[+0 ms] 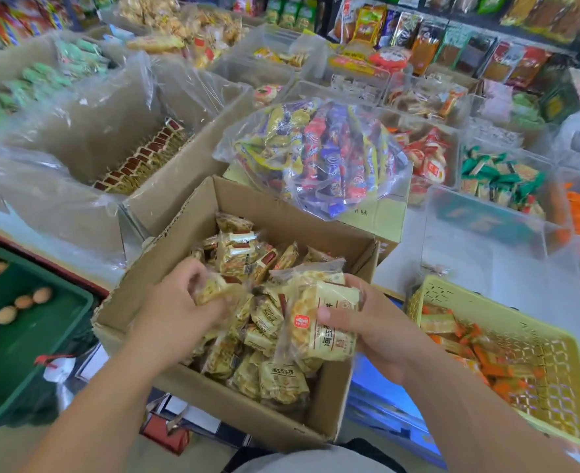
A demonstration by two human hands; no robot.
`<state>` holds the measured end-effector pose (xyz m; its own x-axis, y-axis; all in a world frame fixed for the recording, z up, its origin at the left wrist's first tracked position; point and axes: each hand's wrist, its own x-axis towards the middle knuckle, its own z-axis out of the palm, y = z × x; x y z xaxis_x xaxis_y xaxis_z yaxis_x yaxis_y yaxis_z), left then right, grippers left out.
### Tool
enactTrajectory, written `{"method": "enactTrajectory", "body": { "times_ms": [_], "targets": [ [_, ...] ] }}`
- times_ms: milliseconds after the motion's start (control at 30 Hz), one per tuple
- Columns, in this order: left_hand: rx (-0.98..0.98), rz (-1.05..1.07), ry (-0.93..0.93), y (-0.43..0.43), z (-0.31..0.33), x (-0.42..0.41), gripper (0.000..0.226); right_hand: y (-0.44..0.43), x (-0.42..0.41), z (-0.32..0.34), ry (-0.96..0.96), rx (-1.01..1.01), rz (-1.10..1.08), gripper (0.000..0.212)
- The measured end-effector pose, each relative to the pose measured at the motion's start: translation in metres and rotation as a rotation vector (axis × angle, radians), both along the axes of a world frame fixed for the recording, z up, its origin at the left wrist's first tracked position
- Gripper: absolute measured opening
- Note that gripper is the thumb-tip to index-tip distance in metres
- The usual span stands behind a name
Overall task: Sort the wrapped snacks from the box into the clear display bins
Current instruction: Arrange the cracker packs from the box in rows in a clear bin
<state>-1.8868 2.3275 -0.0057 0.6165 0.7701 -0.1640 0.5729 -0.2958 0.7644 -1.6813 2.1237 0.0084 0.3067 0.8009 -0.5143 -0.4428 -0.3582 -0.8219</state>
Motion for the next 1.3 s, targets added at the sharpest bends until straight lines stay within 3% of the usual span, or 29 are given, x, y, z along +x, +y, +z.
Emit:
{"method": "enactTrajectory", "body": {
  "times_ms": [67,133,233,367,467,600,700,833,967,1100,1300],
  "targets": [
    [-0.388,0.175,-0.196,-0.028,0.005,0.019,0.024,-0.002,0.01,0.005,0.003,0.035,0.048,0.091],
    [-0.751,0.296,-0.377,-0.058,0.006,0.04,0.038,-0.007,0.022,0.01,-0.006,0.055,0.097,0.093],
    [-0.996,0.277,-0.551,-0.098,0.01,0.065,0.042,-0.016,0.038,0.01,-0.047,0.046,0.124,0.089],
    [-1.003,0.303,-0.607,-0.145,0.007,0.099,0.067,-0.039,0.069,0.006,-0.125,0.029,0.223,0.071],
    [-1.009,0.336,-0.624,-0.173,0.005,0.126,0.055,-0.059,0.095,0.005,-0.151,0.033,0.274,0.067],
    [-1.038,0.355,-0.7,-0.203,0.006,0.159,0.06,-0.085,0.129,0.002,-0.244,0.076,0.247,0.076],
    [-1.032,0.346,-0.727,-0.217,0.006,0.179,0.059,-0.099,0.151,-0.002,-0.315,0.108,0.135,0.097],
    [-0.947,0.402,-0.702,-0.226,0.005,0.2,0.041,-0.111,0.174,-0.012,-0.609,0.044,0.048,0.104],
    [-0.884,0.452,-0.669,-0.23,-0.001,0.226,0.026,-0.121,0.191,-0.03,-0.683,0.03,-0.063,0.094],
    [-0.864,0.425,-0.697,-0.232,-0.009,0.258,0.02,-0.132,0.214,-0.046,-0.682,0.038,-0.154,0.07],
    [-0.789,0.387,-0.668,-0.232,-0.021,0.299,0.028,-0.142,0.242,-0.055,-0.597,0.026,-0.224,0.044]
  ]
}}
